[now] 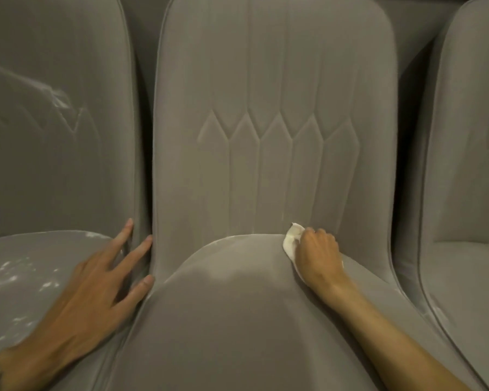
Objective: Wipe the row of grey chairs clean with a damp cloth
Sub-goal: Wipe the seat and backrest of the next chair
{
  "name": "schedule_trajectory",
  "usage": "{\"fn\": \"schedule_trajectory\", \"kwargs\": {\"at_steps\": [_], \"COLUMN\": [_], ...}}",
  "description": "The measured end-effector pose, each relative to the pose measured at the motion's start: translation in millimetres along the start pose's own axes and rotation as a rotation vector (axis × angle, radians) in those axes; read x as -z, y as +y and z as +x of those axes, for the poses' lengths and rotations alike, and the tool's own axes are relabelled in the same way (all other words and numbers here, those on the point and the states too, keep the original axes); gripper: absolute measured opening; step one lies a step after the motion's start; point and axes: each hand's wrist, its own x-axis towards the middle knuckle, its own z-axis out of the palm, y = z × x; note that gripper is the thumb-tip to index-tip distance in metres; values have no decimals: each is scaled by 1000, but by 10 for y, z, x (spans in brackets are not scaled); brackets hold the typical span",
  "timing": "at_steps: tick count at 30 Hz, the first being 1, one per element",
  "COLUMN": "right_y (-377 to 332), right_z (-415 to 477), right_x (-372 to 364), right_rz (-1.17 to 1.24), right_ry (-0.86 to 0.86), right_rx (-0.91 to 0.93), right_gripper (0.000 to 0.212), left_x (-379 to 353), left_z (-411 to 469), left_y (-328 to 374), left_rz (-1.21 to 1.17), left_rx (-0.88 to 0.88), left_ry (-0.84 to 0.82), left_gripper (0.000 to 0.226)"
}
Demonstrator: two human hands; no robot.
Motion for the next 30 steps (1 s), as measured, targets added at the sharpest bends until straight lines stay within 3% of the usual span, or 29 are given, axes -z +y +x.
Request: {"fn": "schedule_trajectory", "kwargs": {"at_steps": [2,8,10,13,16,19,25,28,30], "right_y": [-272,-1203,-1230,-803,-525,-768,-1679,-1698,-1601], "right_z": [73,-85,-129,-15,72,104,-384,-696,-798], "right_x": [-29,-4,22,19,-39,-52,72,219,290], "right_rz": [-12,189,216,100,165,293,386,398,409], "right_ry": [-31,-92,-62,191,65,59,-3,-171,-227], "right_rx": [82,387,435,258,-57,-138,132,343,350], "right_gripper": [37,34,30,22,31,34,30,24,24], "left_x": [2,16,48,76,91,93,48,61,92], "left_z": [3,-22,0,30,52,59,64,92,117], "left_y": [8,41,-28,-137,-193,-224,-293,-338,-352], "left_rz": [-6,-7,9,32,14,-14,-53,-34,-9], "left_rx": [7,-16,-54,-98,-154,-191,-245,-254,-268], "left_ry": [5,-6,-32,-46,-37,-23,-24,-77,-94], "left_gripper": [77,78,76,73,76,75,78,77,74]}}
